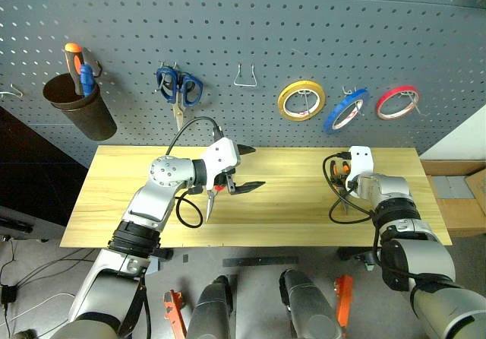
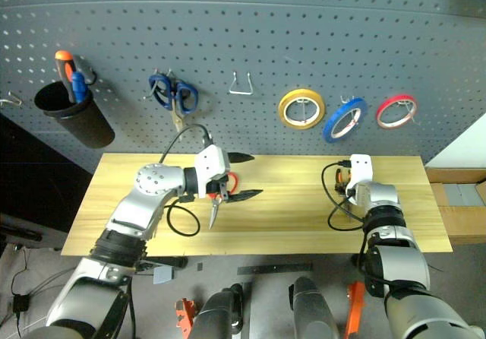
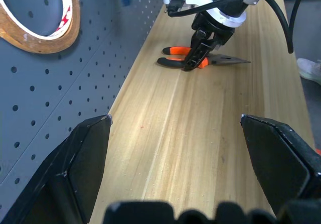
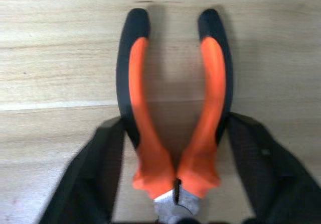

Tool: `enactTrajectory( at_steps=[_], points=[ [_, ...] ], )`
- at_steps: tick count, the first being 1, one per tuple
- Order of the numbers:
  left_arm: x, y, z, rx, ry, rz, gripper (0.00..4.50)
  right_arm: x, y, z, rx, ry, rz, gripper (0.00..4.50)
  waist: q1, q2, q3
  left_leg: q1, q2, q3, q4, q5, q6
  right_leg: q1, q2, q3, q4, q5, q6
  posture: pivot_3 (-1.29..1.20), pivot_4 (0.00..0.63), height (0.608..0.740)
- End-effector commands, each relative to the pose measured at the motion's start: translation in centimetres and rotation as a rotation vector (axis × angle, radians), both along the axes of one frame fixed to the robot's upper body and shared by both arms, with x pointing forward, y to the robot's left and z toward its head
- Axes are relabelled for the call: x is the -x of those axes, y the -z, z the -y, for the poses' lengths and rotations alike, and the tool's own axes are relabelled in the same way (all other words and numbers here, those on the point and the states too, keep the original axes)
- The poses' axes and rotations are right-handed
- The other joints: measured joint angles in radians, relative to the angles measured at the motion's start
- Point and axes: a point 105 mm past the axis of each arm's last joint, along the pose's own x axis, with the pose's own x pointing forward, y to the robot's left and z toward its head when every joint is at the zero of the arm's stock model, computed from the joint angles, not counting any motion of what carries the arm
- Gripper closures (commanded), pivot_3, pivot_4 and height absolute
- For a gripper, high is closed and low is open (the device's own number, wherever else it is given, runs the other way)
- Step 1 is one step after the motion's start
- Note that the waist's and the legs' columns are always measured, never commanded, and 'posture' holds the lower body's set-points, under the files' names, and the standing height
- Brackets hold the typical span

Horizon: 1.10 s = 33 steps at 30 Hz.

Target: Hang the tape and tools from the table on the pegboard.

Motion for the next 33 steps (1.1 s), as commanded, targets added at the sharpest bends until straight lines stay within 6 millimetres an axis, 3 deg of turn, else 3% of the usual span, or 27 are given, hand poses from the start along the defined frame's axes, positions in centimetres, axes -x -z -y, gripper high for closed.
enactTrajectory(
  at_steps=[1,6,9,16,21,26,33],
  points=[
    [0.2,-1.2,0.0,0.078,-0.018,0.015,0.09,0.8,1.4,-0.3,-0.004,0.003,-0.039,2.05,0.000,0.000,0.000,0.000,0.000,0.000,0.000,0.000,0.000,0.000,0.000,0.000,0.000,0.000,0.000,-0.13,0.268,0.740],
    [0.6,-0.8,-1.1,0.156,-0.086,-0.039,0.09,1.0,0.3,0.1,0.013,0.051,0.048,2.05,-0.002,0.000,0.000,0.000,0.002,0.000,0.000,0.000,0.000,0.000,0.000,0.000,0.000,0.000,0.000,-0.14,0.272,0.740],
    [0.9,-0.9,-1.9,0.193,-0.123,-0.058,0.09,1.8,-1.5,-0.6,0.016,0.046,0.130,2.05,0.000,0.000,0.000,-0.001,0.006,0.000,0.000,0.000,0.000,0.000,0.000,0.000,0.000,0.000,0.000,-0.14,0.277,0.740],
    [1.6,-1.6,-4.1,0.275,-0.222,-0.056,0.09,8.3,-7.5,-7.0,-0.043,-0.097,0.313,2.05,0.000,0.001,0.000,-0.007,0.008,-0.006,0.000,0.000,0.000,-0.008,0.001,0.000,0.002,0.000,0.000,-0.15,0.282,0.740],
    [2.8,-3.2,-5.6,0.383,-0.229,-0.047,0.09,12.2,-12.8,-13.1,-0.144,-0.269,0.483,2.05,-0.001,0.001,0.000,-0.008,0.010,-0.007,0.000,0.001,-0.001,-0.009,0.003,-0.001,0.001,0.001,-0.001,-0.15,0.285,0.740],
    [3.5,-3.9,-7.1,0.428,-0.251,-0.048,0.09,12.9,-17.3,-15.9,-0.180,-0.421,0.631,2.05,0.004,0.001,0.000,-0.008,0.012,-0.008,0.000,0.002,-0.004,-0.009,0.005,-0.002,0.000,0.002,-0.004,-0.15,0.282,0.740],
    [3.6,-4.7,-9.3,0.410,-0.344,0.014,0.09,10.7,-21.9,-16.8,-0.158,-0.508,0.770,2.05,0.008,0.001,0.000,-0.008,0.013,-0.008,-0.001,0.002,-0.004,-0.009,0.006,-0.004,0.000,0.003,-0.005,-0.12,0.250,0.740]
  ],
)
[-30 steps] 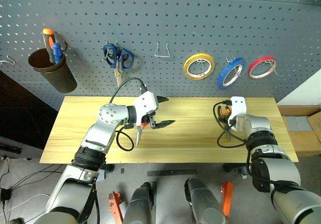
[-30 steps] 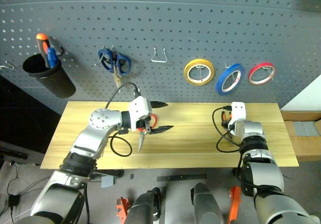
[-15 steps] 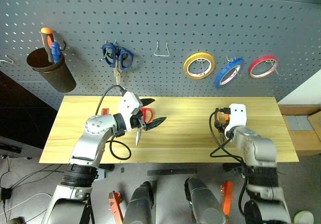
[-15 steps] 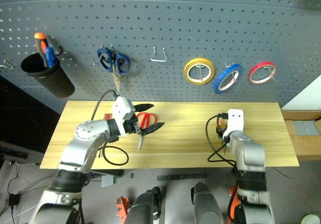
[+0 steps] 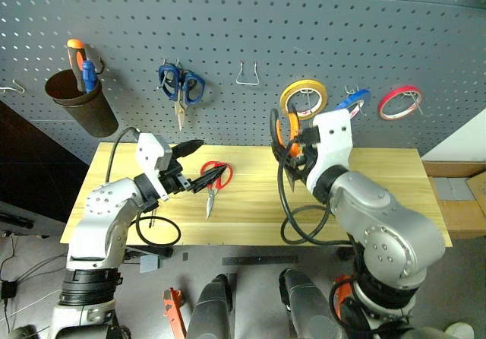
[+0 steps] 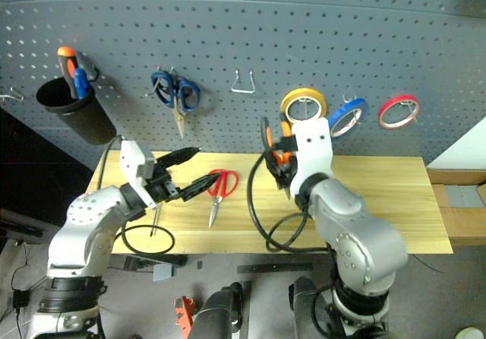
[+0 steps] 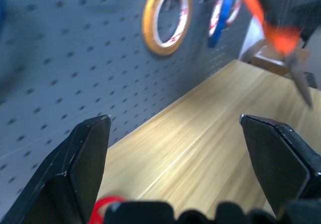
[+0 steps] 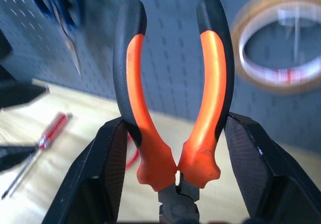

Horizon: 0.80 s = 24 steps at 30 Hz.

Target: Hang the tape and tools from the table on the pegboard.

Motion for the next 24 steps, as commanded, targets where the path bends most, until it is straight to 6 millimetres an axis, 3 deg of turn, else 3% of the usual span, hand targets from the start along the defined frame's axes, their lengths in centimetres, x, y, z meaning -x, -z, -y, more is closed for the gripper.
enactTrajectory(
  at_steps=[1,6,14,24],
  points=[
    [0.7,-2.0,-0.9,-0.011,-0.045,0.104,0.09,-0.7,-2.8,-0.6,-0.033,-0.041,0.107,2.05,0.000,0.000,0.000,0.000,0.000,0.000,-0.001,0.000,0.000,0.000,0.000,0.000,0.000,0.000,0.000,-0.11,0.247,0.740],
    [0.7,-3.4,-1.6,0.003,-0.095,0.188,0.09,-2.5,-5.8,-2.0,-0.047,-0.077,0.203,2.05,0.001,-0.001,-0.002,-0.005,0.001,0.002,-0.001,0.001,-0.001,-0.006,0.000,-0.001,0.001,0.001,-0.002,-0.08,0.213,0.740],
    [0.5,-5.2,-1.1,0.015,-0.086,0.256,0.09,-5.0,-10.1,-3.8,-0.109,-0.090,0.325,2.05,0.006,-0.004,-0.011,-0.006,0.000,0.005,-0.001,0.002,-0.003,-0.006,0.000,-0.001,0.001,0.002,-0.003,-0.05,0.168,0.740],
    [0.5,-6.0,-0.1,-0.001,-0.065,0.292,0.09,-7.4,-13.9,-5.3,-0.242,-0.046,0.416,2.06,0.010,-0.007,-0.038,-0.006,0.000,0.006,-0.001,0.003,-0.005,-0.007,0.002,-0.002,0.001,0.004,-0.005,-0.02,0.134,0.740]
  ],
)
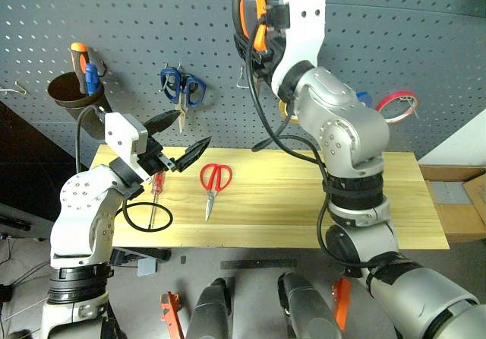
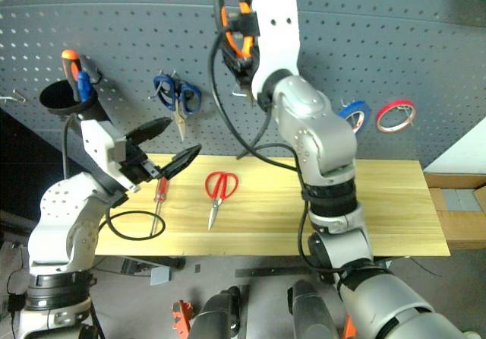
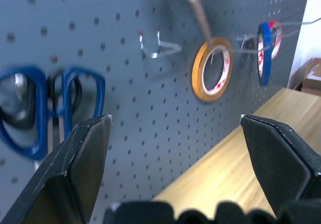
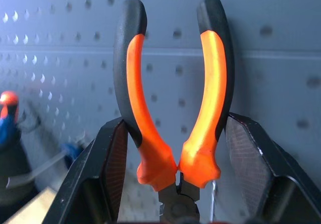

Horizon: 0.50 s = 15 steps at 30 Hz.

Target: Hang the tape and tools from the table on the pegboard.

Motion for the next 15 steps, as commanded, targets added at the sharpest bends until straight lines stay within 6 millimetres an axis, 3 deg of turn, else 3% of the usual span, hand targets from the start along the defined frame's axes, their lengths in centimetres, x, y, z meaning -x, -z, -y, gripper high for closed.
enactTrajectory(
  at_steps=[1,6,15],
  points=[
    [0.5,-1.2,0.7,-0.022,0.019,0.061,0.09,0.3,-3.3,-0.1,-0.083,0.017,0.122,2.06,0.002,0.000,-0.005,0.000,0.000,0.000,0.000,0.000,0.000,0.000,0.000,0.000,0.000,0.000,0.000,-0.02,0.133,0.740],
    [0.2,-1.2,1.1,-0.024,0.028,0.068,0.09,-0.6,-3.5,-0.6,-0.103,0.045,0.165,2.06,0.011,0.000,-0.017,0.000,0.000,0.000,0.000,0.001,-0.002,0.000,0.005,0.000,0.000,0.001,-0.002,-0.02,0.128,0.740],
    [0.0,-1.1,1.7,-0.031,0.046,0.076,0.09,-1.3,-1.1,-0.8,0.001,0.099,0.210,2.07,0.018,-0.001,-0.034,0.001,0.001,-0.001,0.000,0.002,-0.004,0.000,0.007,0.000,0.002,0.003,-0.004,-0.02,0.132,0.740]
  ],
)
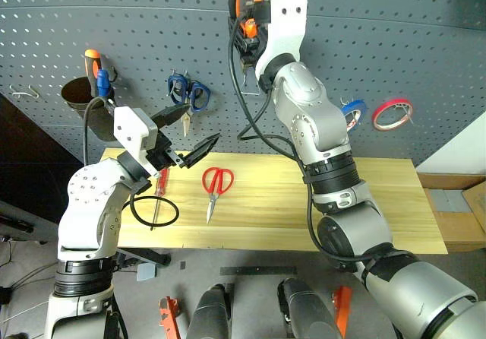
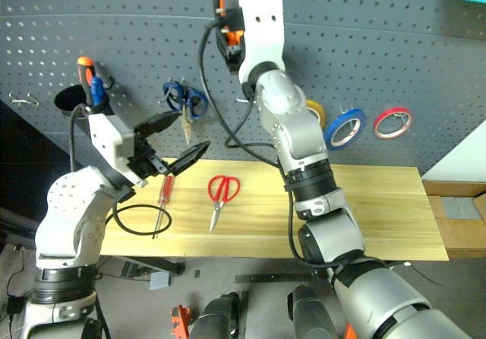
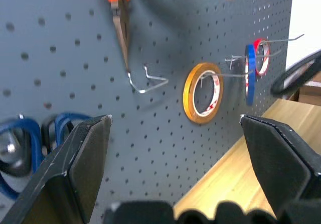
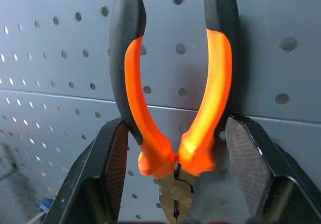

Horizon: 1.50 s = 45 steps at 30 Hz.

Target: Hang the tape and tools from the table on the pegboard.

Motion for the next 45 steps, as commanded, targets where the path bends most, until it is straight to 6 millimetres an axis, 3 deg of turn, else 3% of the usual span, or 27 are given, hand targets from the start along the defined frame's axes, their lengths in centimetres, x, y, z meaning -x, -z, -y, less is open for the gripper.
enactTrajectory(
  at_steps=[1,16,32,33,37,45],
  points=[
    [0.2,-0.7,0.2,-0.003,0.006,0.041,0.09,1.0,-1.4,0.3,-0.007,0.011,0.084,2.07,0.000,0.000,-0.004,0.000,0.000,0.000,0.000,0.000,0.000,0.000,0.000,0.000,0.000,0.000,0.000,-0.02,0.132,0.740],
    [-0.1,-0.4,0.6,-0.009,0.020,0.042,0.09,0.5,2.8,1.4,0.044,0.092,0.008,2.07,0.000,0.000,-0.008,0.000,0.000,0.000,0.001,0.000,0.000,0.000,0.000,0.000,0.002,0.000,0.000,-0.02,0.143,0.740],
    [0.0,0.0,0.6,-0.010,0.013,0.038,0.09,-0.9,6.8,0.1,0.121,0.127,-0.085,2.07,0.001,0.000,-0.009,0.001,0.000,0.000,0.002,0.000,0.000,0.000,0.000,0.000,0.005,0.000,0.000,-0.01,0.156,0.740],
    [0.0,0.0,0.6,-0.010,0.013,0.037,0.09,-1.0,7.0,0.1,0.125,0.128,-0.095,1.35,0.001,0.000,-0.009,0.001,0.000,0.000,0.002,0.000,0.000,0.000,0.000,0.000,0.005,0.000,0.000,-0.01,0.158,0.740],
    [0.0,0.1,0.6,-0.009,0.011,0.035,0.09,-0.9,7.9,-0.3,0.139,0.115,-0.125,0.10,0.001,0.000,-0.009,0.001,0.000,0.000,0.002,0.000,0.000,0.000,0.001,0.000,0.005,0.000,0.000,-0.01,0.160,0.740],
    [-0.1,0.1,0.7,-0.004,0.006,0.036,0.09,-0.4,9.8,-1.1,0.195,0.078,-0.178,0.04,0.001,0.000,-0.009,0.002,0.000,0.000,0.002,0.000,0.000,0.000,0.001,0.001,0.006,0.000,0.000,-0.01,0.160,0.740]
  ],
)
